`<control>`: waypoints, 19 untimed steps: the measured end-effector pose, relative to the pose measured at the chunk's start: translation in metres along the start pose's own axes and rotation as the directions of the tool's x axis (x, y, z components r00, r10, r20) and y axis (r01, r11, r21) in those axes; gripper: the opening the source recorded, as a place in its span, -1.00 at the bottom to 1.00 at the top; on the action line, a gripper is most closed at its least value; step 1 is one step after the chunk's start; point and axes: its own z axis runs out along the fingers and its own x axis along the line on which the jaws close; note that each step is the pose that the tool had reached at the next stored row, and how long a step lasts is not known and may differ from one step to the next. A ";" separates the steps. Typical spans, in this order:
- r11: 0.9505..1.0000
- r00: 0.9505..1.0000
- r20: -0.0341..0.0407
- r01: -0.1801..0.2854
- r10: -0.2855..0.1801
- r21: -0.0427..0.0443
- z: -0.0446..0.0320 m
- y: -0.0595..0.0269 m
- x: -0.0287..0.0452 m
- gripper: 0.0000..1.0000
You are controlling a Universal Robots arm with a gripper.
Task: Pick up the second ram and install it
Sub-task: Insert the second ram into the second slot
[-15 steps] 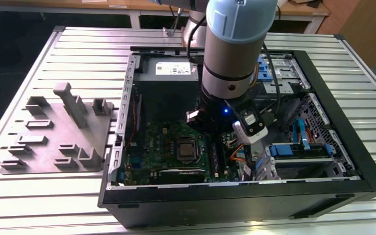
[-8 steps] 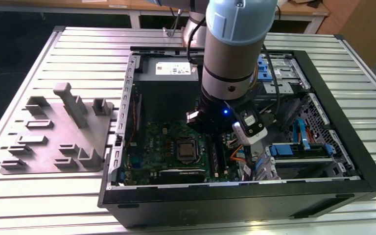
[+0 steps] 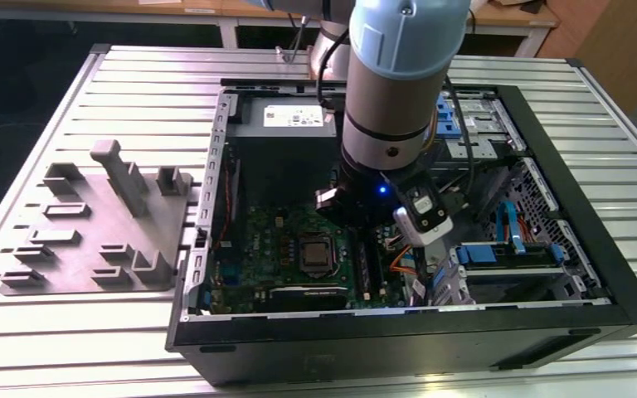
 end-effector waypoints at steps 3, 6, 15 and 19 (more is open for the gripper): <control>1.000 1.000 0.000 0.000 0.000 0.000 0.0009 -0.0001 0.0001 -0.76; 1.000 1.000 0.000 0.000 0.000 0.000 0.0015 -0.0001 0.0001 -0.76; 1.000 1.000 0.000 0.000 0.000 0.007 0.0019 -0.0001 0.0001 -0.76; 1.000 1.000 0.000 0.000 0.000 0.007 0.0021 -0.0001 0.0001 -0.76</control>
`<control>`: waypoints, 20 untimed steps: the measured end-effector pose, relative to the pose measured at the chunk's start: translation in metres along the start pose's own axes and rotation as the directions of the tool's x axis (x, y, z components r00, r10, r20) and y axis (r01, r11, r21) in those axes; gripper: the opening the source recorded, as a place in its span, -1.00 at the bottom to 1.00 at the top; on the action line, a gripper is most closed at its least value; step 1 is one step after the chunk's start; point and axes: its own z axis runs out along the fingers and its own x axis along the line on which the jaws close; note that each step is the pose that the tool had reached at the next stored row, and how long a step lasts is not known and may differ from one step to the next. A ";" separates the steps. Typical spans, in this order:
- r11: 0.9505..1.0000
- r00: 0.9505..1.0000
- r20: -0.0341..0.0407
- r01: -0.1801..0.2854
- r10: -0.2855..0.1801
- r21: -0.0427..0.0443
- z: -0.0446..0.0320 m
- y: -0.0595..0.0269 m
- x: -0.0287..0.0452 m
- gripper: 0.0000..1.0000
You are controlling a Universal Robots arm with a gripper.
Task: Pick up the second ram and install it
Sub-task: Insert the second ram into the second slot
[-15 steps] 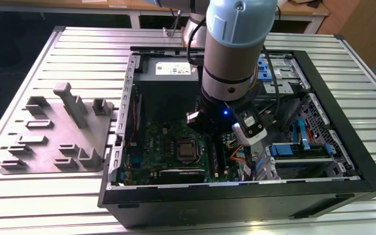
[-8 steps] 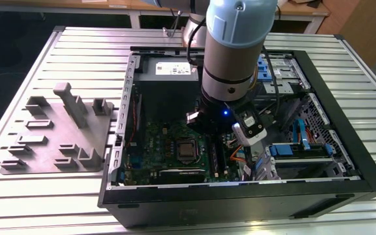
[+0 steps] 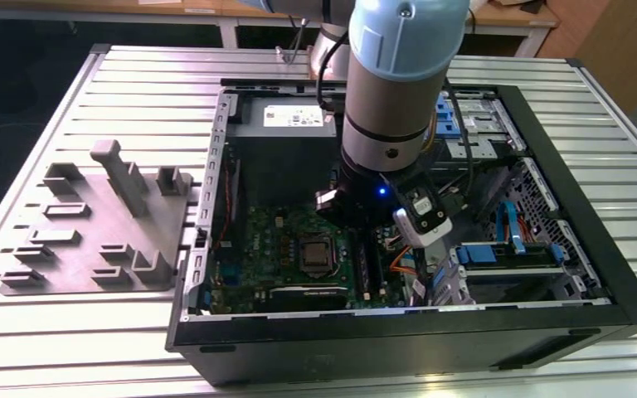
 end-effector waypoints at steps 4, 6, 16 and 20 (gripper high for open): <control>1.000 1.000 0.000 0.000 0.000 0.000 0.0003 0.0000 0.0000 -0.76; 1.000 1.000 0.000 0.000 0.000 0.000 0.0005 0.0000 0.0000 -0.76; 1.000 1.000 0.000 -0.001 0.001 0.000 0.0017 -0.0001 0.0001 -0.76; 1.000 1.000 0.000 -0.009 0.009 0.000 0.0019 0.0000 -0.0010 -0.76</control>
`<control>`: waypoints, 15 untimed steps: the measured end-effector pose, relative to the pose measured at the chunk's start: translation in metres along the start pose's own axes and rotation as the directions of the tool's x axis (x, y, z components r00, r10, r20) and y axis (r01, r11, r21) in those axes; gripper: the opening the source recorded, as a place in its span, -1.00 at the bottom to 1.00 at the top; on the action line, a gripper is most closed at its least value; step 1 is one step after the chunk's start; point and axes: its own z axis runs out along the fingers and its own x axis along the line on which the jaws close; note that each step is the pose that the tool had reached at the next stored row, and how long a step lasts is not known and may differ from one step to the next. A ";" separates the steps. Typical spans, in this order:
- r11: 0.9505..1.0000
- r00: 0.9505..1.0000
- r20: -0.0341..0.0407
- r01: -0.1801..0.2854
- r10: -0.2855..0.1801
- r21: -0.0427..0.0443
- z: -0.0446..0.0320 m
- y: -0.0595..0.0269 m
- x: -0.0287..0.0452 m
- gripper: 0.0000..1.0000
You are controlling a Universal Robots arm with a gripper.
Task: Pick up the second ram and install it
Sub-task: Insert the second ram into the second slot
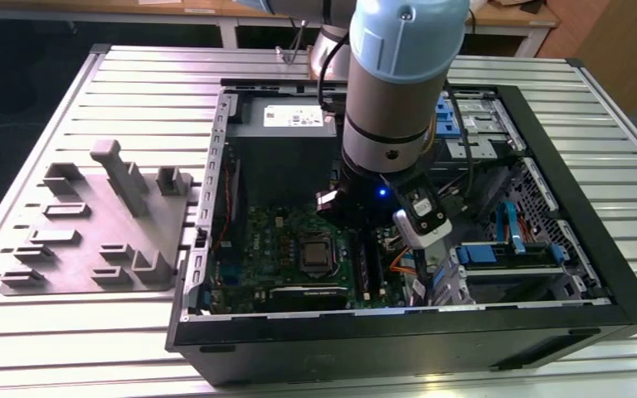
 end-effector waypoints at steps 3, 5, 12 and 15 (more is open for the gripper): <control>1.000 1.000 0.000 -0.003 0.003 0.000 -0.0001 -0.0001 -0.0002 -0.76; 1.000 1.000 0.000 -0.003 0.003 0.001 0.0003 -0.0001 -0.0001 -0.76; 1.000 1.000 0.000 -0.004 0.004 0.001 0.0024 -0.0002 -0.0001 -0.76; 1.000 1.000 0.000 -0.004 0.004 0.000 0.0036 -0.0002 0.0000 -0.76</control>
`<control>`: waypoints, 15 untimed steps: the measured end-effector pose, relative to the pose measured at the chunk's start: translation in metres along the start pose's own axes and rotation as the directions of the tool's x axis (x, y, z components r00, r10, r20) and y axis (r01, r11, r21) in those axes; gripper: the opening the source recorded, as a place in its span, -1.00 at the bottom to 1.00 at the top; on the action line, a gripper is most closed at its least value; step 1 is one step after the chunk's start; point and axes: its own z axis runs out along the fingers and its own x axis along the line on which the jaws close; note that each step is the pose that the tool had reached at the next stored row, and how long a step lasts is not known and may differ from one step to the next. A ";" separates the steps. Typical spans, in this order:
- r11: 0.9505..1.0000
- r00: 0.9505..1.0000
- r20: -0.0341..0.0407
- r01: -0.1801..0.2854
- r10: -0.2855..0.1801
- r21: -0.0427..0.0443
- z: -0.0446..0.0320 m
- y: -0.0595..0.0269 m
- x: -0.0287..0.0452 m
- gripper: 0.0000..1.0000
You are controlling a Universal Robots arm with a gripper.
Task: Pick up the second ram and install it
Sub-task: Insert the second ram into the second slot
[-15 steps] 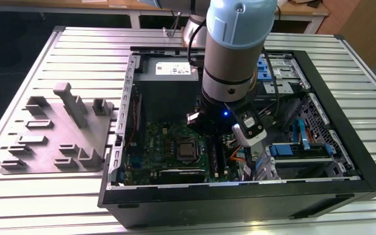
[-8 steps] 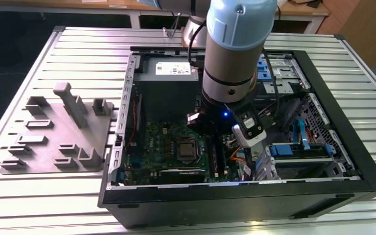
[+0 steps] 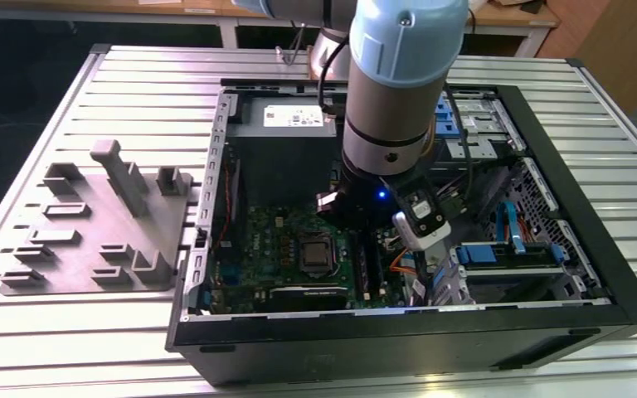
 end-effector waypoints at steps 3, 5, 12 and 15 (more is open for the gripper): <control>1.000 1.000 0.000 0.000 0.000 0.000 0.0026 -0.0002 0.0002 -0.76; 1.000 1.000 0.000 0.000 0.000 0.001 0.0026 -0.0002 0.0002 -0.76; 1.000 1.000 0.000 0.000 0.000 0.001 0.0039 -0.0002 0.0002 -0.76; 1.000 1.000 0.000 0.000 0.000 0.001 0.0040 -0.0002 0.0002 -0.76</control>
